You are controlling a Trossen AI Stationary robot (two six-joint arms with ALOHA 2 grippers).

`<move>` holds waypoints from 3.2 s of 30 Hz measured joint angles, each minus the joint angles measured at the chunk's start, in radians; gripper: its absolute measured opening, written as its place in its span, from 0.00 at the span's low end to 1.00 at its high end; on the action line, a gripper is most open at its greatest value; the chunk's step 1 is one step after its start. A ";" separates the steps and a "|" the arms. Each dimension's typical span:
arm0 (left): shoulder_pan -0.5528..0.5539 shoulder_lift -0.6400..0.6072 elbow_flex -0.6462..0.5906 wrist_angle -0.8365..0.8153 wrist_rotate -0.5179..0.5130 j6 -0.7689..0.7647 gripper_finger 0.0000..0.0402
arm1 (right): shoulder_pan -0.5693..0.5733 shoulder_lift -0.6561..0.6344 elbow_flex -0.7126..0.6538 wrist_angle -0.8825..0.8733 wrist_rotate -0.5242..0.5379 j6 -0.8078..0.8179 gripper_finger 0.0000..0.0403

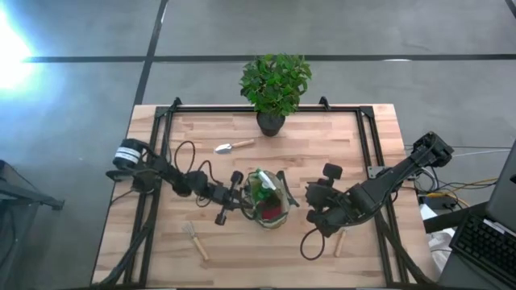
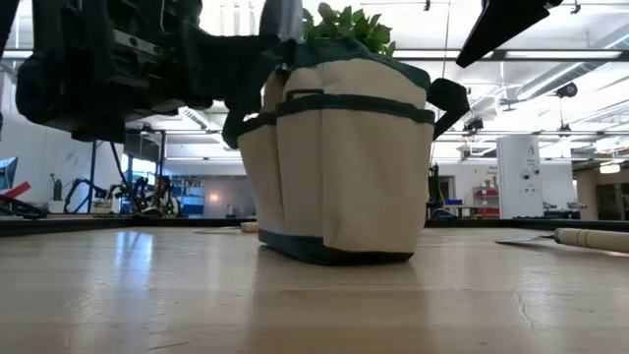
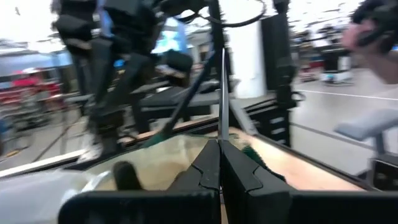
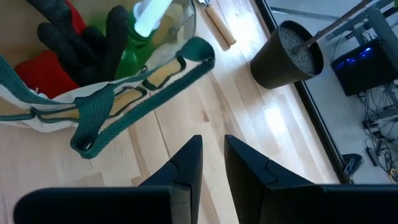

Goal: Pick & Place Garden tools in Gardening bag
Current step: Put the bottom left brown trowel into the green gardening bag

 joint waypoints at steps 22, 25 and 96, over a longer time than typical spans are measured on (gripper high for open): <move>0.277 -0.039 -0.017 -0.040 0.611 -0.083 0.00 | 0.000 -0.013 0.000 -0.009 -0.003 0.008 0.15; 0.309 -0.048 -0.017 -0.034 0.694 -0.118 0.00 | 0.000 -0.014 0.000 -0.010 -0.003 0.011 0.15; 0.398 -0.088 0.067 -0.258 0.972 -0.498 0.46 | 0.000 -0.023 0.000 -0.018 -0.006 0.023 0.15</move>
